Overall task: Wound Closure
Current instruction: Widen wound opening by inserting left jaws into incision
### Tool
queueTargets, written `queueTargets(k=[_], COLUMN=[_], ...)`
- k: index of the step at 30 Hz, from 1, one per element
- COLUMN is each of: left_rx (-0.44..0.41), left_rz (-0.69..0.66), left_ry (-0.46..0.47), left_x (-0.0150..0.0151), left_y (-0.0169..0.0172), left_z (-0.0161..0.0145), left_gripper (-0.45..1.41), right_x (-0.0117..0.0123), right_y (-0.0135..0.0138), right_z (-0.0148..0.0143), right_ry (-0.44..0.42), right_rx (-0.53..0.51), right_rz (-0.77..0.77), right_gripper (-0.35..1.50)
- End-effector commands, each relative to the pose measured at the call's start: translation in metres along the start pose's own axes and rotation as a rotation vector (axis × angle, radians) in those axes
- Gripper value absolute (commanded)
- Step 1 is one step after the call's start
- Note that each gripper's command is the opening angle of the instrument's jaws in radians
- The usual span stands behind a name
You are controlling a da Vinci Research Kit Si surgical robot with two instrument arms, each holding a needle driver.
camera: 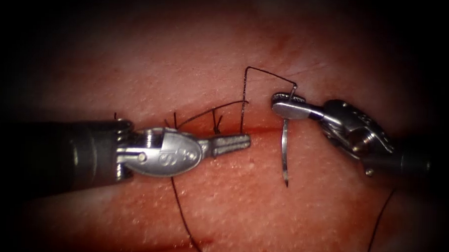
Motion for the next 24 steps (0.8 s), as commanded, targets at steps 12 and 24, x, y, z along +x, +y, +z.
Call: queueTargets(k=[12,24], left_rx=[-0.332,-0.409], left_rz=[-0.038,-0.086], left_ry=[-0.367,-0.539], left_x=[-0.0058,-0.0092], left_y=[-0.0006,-0.0021], left_z=[0.0043,0.0062], left_gripper=[-0.45,-0.45], right_x=[0.0011,0.0009], right_y=[-0.002,-0.003], right_z=[0.0015,0.0018], right_ry=[0.042,0.049], right_rx=[0.058,0.094], right_rz=[-0.09,-0.194], right_gripper=[-0.35,-0.35])
